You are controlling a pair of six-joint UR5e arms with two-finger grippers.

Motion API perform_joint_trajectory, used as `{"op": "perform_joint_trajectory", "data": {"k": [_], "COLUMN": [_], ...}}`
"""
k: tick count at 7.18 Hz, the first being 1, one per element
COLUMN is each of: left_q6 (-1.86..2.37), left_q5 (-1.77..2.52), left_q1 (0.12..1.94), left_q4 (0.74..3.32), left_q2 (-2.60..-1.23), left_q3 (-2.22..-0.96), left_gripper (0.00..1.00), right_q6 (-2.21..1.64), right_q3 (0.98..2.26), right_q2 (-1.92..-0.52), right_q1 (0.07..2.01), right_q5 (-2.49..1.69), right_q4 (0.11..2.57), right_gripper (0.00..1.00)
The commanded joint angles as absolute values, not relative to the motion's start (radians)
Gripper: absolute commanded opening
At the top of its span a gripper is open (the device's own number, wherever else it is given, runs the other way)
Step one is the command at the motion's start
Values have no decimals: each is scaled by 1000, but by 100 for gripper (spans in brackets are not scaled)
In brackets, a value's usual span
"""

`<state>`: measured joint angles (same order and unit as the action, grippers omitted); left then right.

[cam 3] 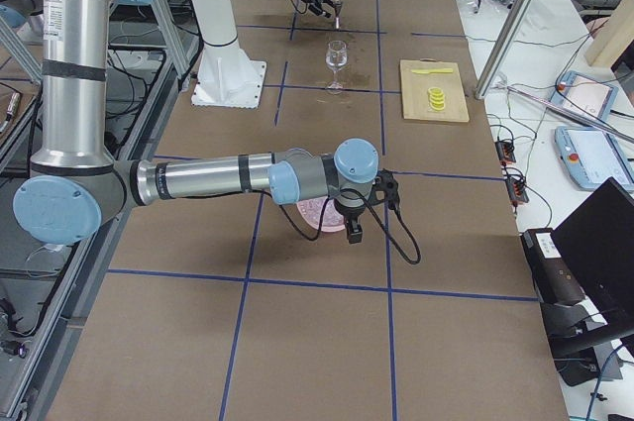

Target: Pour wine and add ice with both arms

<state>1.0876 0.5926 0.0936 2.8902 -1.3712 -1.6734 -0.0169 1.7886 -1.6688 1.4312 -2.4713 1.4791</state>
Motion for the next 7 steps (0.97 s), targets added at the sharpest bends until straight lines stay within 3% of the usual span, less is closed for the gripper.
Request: {"op": "perform_joint_trajectory", "data": {"k": [1, 7], "left_q6": [1086, 1086], "left_q5": [594, 592], "left_q1": [94, 117], "left_q4": [2896, 2919], "left_q2": [-1413, -1413], "left_q3": [-1631, -1609], "left_gripper": [93, 85], "right_q6": [-17, -17], "right_q3": [1789, 1789], "right_q2": [-1669, -1666], "right_q1": [1431, 1431], "right_q5": [-2471, -2470], "right_q4": [1479, 1479], "right_gripper": [100, 100]}}
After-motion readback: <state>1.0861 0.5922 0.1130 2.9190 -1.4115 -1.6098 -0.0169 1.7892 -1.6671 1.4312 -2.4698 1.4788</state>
